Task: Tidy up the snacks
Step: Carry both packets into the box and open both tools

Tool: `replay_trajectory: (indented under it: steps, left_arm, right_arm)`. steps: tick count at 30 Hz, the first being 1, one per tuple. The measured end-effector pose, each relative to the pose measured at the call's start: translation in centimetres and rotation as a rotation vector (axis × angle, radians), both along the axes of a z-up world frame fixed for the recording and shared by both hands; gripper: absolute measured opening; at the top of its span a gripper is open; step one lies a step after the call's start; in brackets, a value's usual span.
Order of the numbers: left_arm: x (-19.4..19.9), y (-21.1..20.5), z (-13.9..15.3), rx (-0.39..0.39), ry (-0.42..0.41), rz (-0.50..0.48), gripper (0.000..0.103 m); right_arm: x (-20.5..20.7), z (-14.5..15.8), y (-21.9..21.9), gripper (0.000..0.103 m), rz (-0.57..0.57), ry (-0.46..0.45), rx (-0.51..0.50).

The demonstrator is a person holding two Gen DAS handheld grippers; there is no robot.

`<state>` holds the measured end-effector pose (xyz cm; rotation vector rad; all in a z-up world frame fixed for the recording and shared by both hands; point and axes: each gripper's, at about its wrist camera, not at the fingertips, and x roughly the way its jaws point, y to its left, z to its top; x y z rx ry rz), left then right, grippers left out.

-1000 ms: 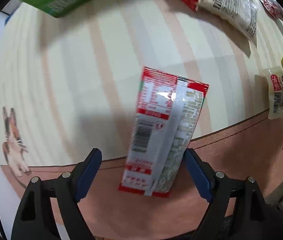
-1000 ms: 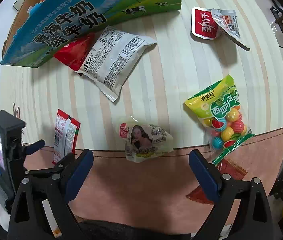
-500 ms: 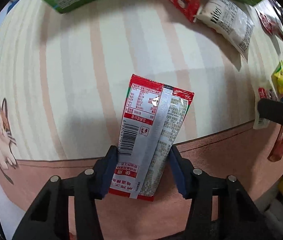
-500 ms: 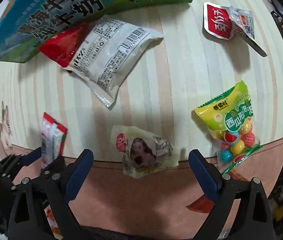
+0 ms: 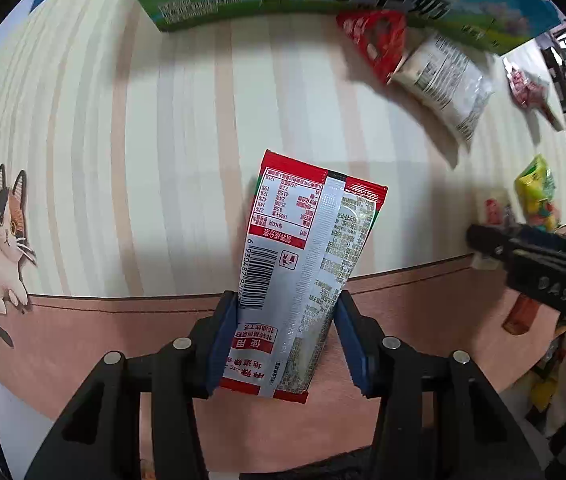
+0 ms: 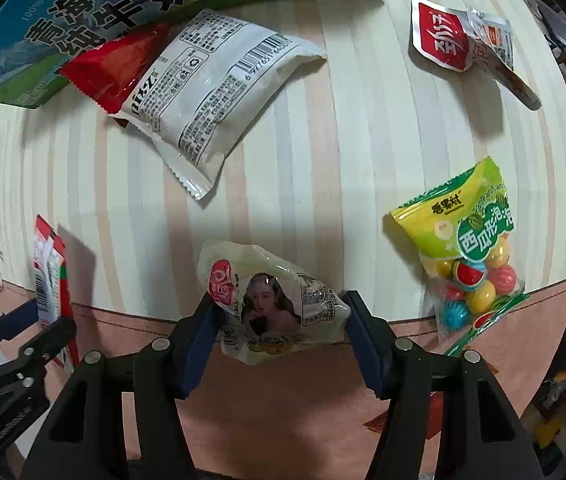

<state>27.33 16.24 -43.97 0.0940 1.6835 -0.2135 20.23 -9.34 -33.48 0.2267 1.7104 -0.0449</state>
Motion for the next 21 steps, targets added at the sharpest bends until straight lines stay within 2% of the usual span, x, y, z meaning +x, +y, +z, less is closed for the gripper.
replay_trajectory:
  steps: [5,11,17,21]
  left_arm:
    - [0.8,1.7,2.9,-0.040,-0.037,0.021,0.046]
    - [2.1,1.6,7.7,-0.097,-0.099,0.032,0.046]
    - [4.9,0.2,12.9,-0.165,-0.156,0.023,0.046]
    - [8.1,-1.3,15.4,-0.199,-0.182,0.017,0.046]
  right_arm:
    - [-1.2,2.4,-0.2,0.064,-0.014,-0.046,0.052]
    - [-0.9,7.3,-0.7,0.064,-0.034,-0.144,0.116]
    - [1.1,13.6,-2.0,0.064,-0.047,-0.254,0.155]
    - [4.6,17.1,-3.1,0.064,-0.069,-0.318,0.183]
